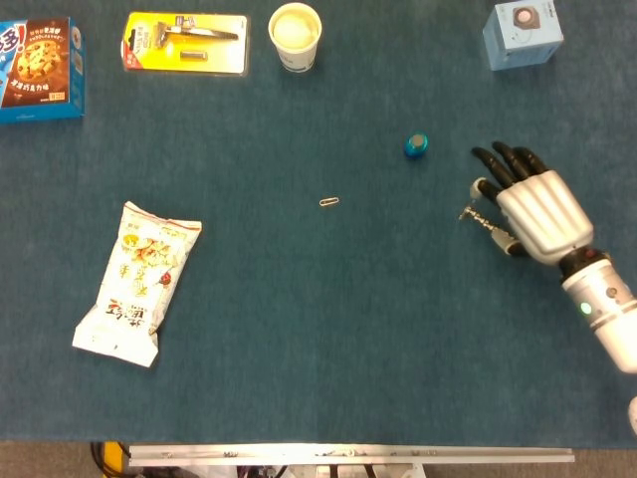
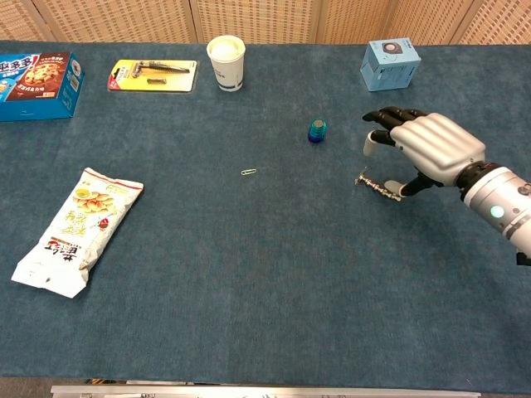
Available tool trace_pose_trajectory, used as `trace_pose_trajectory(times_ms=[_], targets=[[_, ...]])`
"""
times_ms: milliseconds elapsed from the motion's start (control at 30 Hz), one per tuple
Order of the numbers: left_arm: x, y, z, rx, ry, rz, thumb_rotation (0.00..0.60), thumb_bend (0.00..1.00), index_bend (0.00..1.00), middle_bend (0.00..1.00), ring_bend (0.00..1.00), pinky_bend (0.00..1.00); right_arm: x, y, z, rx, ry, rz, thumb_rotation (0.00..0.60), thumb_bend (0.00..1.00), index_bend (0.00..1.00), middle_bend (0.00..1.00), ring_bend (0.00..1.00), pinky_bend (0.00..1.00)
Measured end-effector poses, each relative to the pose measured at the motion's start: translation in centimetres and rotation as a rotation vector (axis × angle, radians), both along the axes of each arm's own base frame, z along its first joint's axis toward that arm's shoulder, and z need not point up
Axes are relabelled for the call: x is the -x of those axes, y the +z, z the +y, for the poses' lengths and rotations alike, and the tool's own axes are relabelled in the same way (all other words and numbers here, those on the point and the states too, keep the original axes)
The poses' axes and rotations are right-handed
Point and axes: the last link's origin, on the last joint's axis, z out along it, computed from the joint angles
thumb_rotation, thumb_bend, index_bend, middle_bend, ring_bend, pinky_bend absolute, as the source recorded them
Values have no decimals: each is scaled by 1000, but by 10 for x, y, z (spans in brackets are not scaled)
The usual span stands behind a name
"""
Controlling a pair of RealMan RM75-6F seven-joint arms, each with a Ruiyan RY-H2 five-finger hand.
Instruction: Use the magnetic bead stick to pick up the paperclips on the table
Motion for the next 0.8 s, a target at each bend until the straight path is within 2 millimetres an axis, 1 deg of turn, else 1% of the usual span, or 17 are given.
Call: trace_pose_trajectory(times_ms=[33, 100, 267, 400, 467, 600, 700, 800], targets=[[0, 0, 0, 1, 0, 0, 600, 97, 529, 466, 342, 441, 1, 2, 1, 3, 0, 1, 600, 41, 129, 104, 25, 137], [0, -1, 0, 4, 1, 0, 600, 97, 529, 466, 342, 441, 2, 6, 3, 10, -1, -1, 600, 12, 94, 104, 25, 137], [0, -2, 1, 12, -1, -3, 600, 97, 529, 466, 342, 442, 6, 21, 10, 40, 5, -9, 600, 12, 88, 104, 25, 137], [0, -4, 2, 19, -2, 4, 600, 97, 530, 466, 342, 441, 15, 42, 18, 88, 7, -7, 600, 15, 89, 104, 25, 137], [0, -6, 3, 26, -2, 3, 600, 96, 530, 466, 342, 442, 21, 53, 22, 110, 3, 0, 600, 15, 98, 104, 25, 137], [-2, -13, 7, 53, -10, 2, 600, 97, 531, 466, 342, 442, 35, 80, 36, 168, -23, 20, 600, 15, 166, 104, 25, 137], [-3, -19, 10, 81, -25, -5, 600, 96, 534, 467, 342, 442, 46, 97, 49, 203, -62, 26, 600, 15, 182, 105, 25, 137], [-6, -26, 13, 116, -48, -26, 600, 97, 536, 468, 343, 442, 55, 110, 61, 231, -113, 23, 600, 15, 189, 104, 25, 137]])
